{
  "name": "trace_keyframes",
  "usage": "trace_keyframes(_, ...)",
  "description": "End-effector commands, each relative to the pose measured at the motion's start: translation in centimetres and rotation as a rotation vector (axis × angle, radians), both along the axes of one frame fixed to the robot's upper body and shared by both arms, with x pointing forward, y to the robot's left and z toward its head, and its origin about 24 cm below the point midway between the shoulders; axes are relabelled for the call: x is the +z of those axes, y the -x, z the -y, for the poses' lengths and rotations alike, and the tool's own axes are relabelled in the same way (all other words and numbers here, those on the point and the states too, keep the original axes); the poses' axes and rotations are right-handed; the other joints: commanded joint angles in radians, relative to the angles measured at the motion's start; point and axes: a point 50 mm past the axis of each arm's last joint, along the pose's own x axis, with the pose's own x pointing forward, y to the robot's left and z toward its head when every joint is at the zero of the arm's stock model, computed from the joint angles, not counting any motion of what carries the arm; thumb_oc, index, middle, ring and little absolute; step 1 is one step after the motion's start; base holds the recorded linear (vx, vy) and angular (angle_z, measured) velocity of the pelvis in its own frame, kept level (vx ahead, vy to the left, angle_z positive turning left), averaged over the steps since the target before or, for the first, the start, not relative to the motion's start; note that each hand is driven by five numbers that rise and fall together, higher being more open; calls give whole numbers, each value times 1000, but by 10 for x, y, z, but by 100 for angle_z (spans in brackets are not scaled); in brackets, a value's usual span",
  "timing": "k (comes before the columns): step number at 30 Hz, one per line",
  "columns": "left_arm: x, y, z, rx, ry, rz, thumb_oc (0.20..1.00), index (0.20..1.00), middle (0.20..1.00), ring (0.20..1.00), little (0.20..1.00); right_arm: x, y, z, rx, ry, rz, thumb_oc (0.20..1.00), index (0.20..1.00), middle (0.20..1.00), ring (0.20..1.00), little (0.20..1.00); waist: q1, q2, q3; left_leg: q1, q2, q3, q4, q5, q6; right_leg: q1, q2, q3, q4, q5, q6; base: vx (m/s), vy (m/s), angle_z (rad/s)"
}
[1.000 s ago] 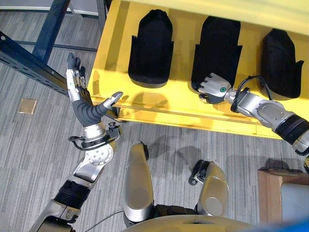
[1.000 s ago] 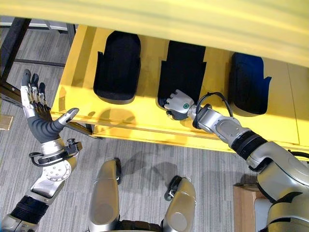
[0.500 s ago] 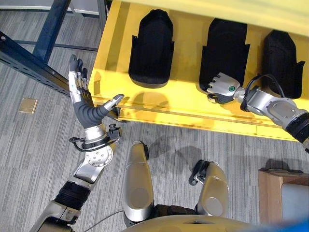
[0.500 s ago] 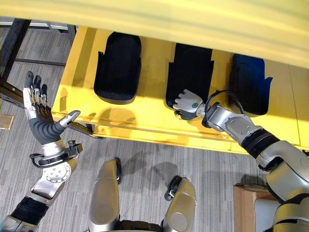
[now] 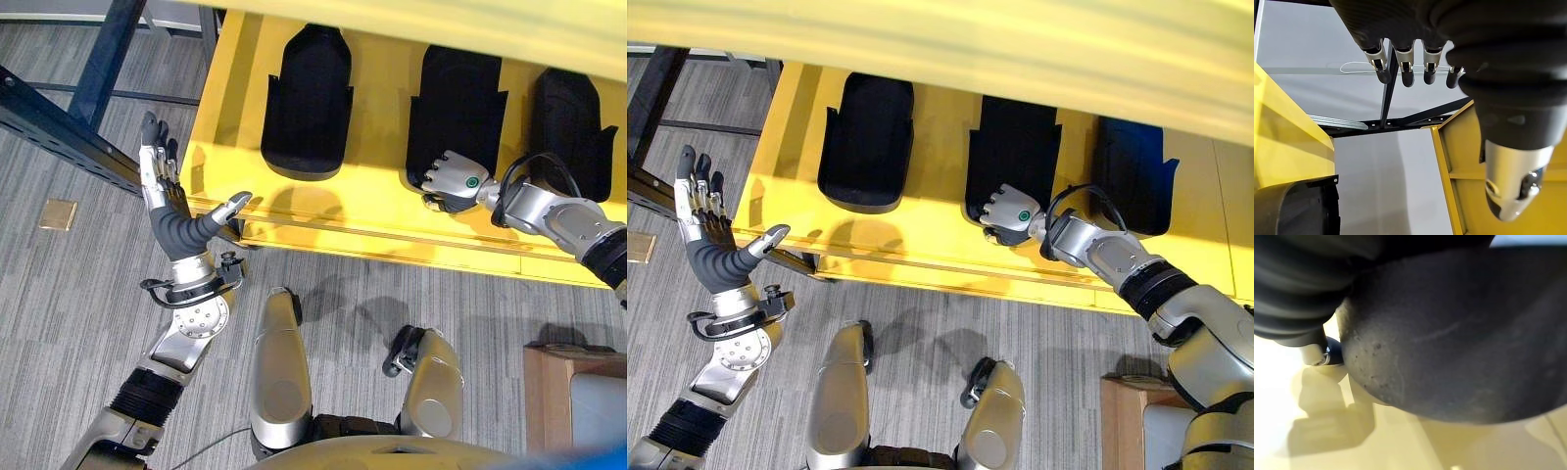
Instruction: Move parts from the plastic box to the shelf.
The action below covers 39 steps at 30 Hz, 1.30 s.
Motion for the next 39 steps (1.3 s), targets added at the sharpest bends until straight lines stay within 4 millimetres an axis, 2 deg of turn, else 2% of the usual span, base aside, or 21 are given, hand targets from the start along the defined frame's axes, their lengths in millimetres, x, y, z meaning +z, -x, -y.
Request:
trace_keyframes(1,6,10,7,-44,2,90,1000,1000,1000,1000,1000,12,-3,15,-55,-16,33,200,200,200,200,200,17,26,-25,73,60,63,-35,-60,45,-35,-29,-72,66,8,-46,0,0,0)
trace_keyframes(12,11,8,12,-58,17,98,1000,1000,1000,1000,1000,18,-5,-5,-52,-227,-2,200,200,200,200,200,9,42,-25,78,48,64,-30,-68,46,-34,-34,-60,65,7,-42,4,9,1)
trace_keyframes(13,12,8,13,-59,16,100,1000,1000,1000,1000,1000,19,-5,-6,-49,-241,0,435,435,435,435,435,9,43,-25,78,47,63,-30,-68,46,-34,-34,-60,64,8,-42,0,0,0)
trace_keyframes(14,12,7,13,-65,18,99,1000,1000,1000,1000,1000,19,-5,-8,-35,-251,19,1000,1000,1000,1000,1000,9,45,-25,78,47,63,-32,-68,46,-33,-35,-60,62,8,-42,0,0,0)
trace_keyframes(18,13,7,14,-72,22,93,1000,1000,1000,1000,1000,21,-6,-14,-11,-262,38,1000,1000,1000,1000,1000,9,52,-25,85,42,64,-36,-67,45,-27,-38,-62,60,10,-39,0,0,0)
trace_keyframes(25,14,6,17,-81,15,91,1000,1000,1000,1000,1000,20,-5,-23,47,-123,80,1000,1000,1000,1000,1000,17,54,-25,97,39,63,-38,-67,46,-12,-42,-66,54,11,-38,8,4,-2)
trace_keyframes(32,13,6,17,-85,6,84,1000,1000,1000,1000,1000,21,-8,-18,10,-105,78,1000,1000,1000,1000,1000,23,52,-25,100,38,60,-35,-70,47,-8,-44,-70,58,9,-39,0,0,0)
trace_keyframes(34,12,6,17,-85,7,85,1000,1000,1000,1000,1000,20,-9,-16,-7,-108,75,1000,1000,1000,1000,1000,23,51,-25,99,39,60,-34,-70,47,-10,-45,-70,60,9,-39,0,0,0)
trace_keyframes(39,12,6,18,-83,16,91,1000,1000,1000,1000,1000,17,-17,-3,-221,-210,21,1000,1000,1000,1000,1000,15,54,-25,101,41,62,-39,-68,46,-13,-46,-64,55,13,-37,0,0,0)
